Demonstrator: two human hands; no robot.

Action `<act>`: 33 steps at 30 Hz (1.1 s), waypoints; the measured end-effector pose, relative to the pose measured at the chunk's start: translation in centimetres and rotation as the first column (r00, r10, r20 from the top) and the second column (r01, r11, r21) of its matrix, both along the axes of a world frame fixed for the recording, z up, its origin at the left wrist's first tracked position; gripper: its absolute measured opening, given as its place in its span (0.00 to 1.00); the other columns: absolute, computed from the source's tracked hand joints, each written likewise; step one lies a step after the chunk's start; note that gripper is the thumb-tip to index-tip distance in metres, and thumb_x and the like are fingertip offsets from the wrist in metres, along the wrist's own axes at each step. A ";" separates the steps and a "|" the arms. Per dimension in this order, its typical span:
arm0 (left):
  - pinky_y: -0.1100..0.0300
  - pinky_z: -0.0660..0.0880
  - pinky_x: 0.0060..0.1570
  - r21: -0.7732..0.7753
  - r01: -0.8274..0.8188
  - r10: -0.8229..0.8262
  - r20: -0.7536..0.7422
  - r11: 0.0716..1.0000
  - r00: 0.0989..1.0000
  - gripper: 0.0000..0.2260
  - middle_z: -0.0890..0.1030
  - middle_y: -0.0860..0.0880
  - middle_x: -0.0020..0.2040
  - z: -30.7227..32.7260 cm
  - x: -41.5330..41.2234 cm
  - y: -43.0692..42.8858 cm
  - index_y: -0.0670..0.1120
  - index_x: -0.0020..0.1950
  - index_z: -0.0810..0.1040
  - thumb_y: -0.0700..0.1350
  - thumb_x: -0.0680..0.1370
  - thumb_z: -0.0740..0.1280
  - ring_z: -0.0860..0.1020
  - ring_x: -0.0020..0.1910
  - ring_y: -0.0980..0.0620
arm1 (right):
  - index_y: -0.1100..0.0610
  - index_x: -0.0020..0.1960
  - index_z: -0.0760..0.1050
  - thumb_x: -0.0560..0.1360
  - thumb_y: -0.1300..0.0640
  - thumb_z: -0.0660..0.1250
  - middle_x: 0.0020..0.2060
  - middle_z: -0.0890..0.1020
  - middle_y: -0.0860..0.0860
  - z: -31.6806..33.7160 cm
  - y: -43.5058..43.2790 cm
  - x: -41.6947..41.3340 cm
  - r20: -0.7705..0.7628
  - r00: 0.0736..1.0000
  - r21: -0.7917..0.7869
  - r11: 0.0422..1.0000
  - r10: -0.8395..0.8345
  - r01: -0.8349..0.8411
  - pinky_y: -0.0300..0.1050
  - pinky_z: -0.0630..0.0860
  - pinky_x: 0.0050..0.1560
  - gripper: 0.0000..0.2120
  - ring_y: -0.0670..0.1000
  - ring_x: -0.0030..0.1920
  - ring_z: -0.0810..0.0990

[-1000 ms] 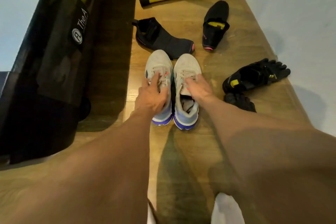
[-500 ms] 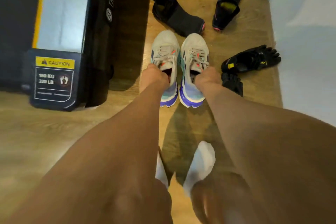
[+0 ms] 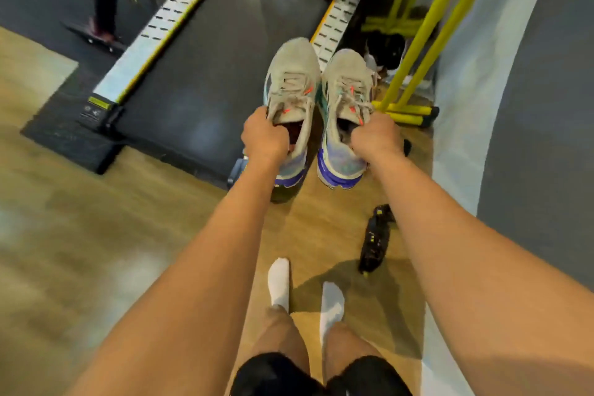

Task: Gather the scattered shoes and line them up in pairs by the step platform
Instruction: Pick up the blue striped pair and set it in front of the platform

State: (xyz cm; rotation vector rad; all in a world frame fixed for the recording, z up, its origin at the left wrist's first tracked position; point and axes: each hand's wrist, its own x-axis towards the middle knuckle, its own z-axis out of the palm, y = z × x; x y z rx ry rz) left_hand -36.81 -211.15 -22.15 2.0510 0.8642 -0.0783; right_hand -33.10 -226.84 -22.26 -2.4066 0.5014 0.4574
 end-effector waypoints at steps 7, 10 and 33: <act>0.56 0.73 0.46 -0.117 -0.258 0.281 0.282 0.959 0.917 0.26 0.80 0.47 0.53 11.9 -7.4 4.4 0.50 0.63 0.77 0.29 0.72 0.54 0.77 0.52 0.45 | 0.58 0.59 0.73 0.73 0.63 0.60 0.54 0.78 0.58 13.3 5.5 -3.9 0.228 0.943 -0.021 0.969 0.243 -0.245 0.48 0.68 0.43 0.15 0.63 0.55 0.75; 0.45 0.75 0.57 -0.117 -0.381 0.398 0.301 0.917 0.867 0.29 0.79 0.46 0.59 14.7 -11.0 7.4 0.53 0.66 0.75 0.30 0.72 0.54 0.76 0.57 0.42 | 0.57 0.57 0.73 0.73 0.63 0.59 0.52 0.78 0.58 16.6 8.9 -6.3 0.295 0.885 -0.033 0.930 0.360 -0.367 0.48 0.67 0.42 0.14 0.61 0.50 0.74; 0.52 0.75 0.45 0.180 -0.878 0.757 0.449 0.444 0.475 0.17 0.77 0.48 0.46 25.1 -48.6 42.5 0.48 0.56 0.76 0.34 0.71 0.60 0.76 0.49 0.41 | 0.59 0.48 0.69 0.73 0.65 0.59 0.43 0.74 0.57 26.6 53.5 -35.9 0.458 0.253 -0.037 0.303 0.852 -0.952 0.43 0.60 0.29 0.06 0.59 0.42 0.71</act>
